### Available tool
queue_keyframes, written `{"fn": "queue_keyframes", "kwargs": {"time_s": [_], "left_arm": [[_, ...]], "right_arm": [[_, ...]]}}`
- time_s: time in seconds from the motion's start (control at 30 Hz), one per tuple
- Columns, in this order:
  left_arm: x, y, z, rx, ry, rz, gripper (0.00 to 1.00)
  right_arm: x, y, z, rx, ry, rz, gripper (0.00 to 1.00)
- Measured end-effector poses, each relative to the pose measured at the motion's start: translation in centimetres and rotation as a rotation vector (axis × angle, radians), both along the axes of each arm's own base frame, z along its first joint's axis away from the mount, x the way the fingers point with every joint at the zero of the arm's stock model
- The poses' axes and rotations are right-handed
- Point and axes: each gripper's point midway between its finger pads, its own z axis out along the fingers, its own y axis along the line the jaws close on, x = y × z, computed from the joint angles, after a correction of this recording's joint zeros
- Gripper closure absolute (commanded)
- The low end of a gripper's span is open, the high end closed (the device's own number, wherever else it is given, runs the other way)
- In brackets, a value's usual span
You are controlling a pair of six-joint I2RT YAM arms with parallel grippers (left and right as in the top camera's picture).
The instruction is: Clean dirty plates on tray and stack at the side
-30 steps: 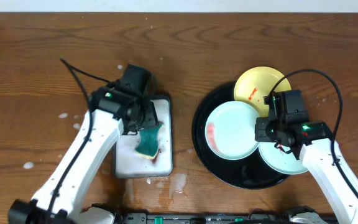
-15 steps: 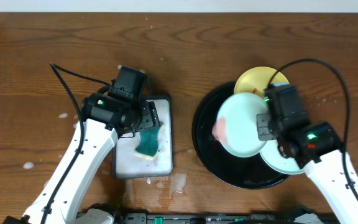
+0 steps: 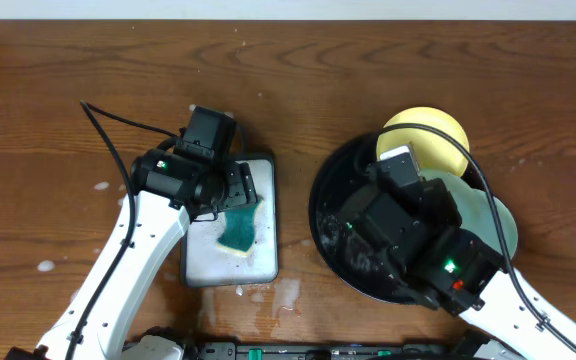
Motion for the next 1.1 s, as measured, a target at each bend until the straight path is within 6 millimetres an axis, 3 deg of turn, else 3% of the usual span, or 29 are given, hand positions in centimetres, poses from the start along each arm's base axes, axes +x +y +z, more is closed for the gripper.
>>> {"fn": "queue_keyframes", "kwargs": {"time_s": [0.1,0.2,0.33,0.4,0.6,0.7,0.8,1.1], "left_arm": [[0.0,0.0,0.0,0.0,0.0,0.0,0.18],[0.0,0.0,0.0,0.0,-0.001,0.0,0.18],[0.0,0.0,0.0,0.0,-0.001,0.0,0.18],[0.0,0.0,0.0,0.0,0.0,0.0,0.18],[0.0,0.0,0.0,0.0,0.0,0.0,0.18],[0.0,0.0,0.0,0.0,0.0,0.0,0.18],[0.0,0.0,0.0,0.0,0.0,0.0,0.18],[0.0,0.0,0.0,0.0,0.0,0.0,0.18]], "right_arm": [[0.0,-0.2,-0.5,0.016,0.027,-0.006,0.99],[0.1,-1.3,-2.0,0.1,0.109,-0.059,0.89],[0.9,-5.2,-4.5,0.307,0.252,-0.229,0.71],[1.0,-7.7,-5.8,0.441,0.326,-0.329,0.68],[-0.2,-12.0,-8.8,0.79,0.511,-0.511,0.54],[-0.8,-12.4,-10.4,0.901,0.614,-0.538,0.5],[-1.0,-11.3,-12.3,0.962,0.722,-0.504,0.48],[-1.7,-11.2,-18.7,0.953,0.822,-0.533,0.49]]}}
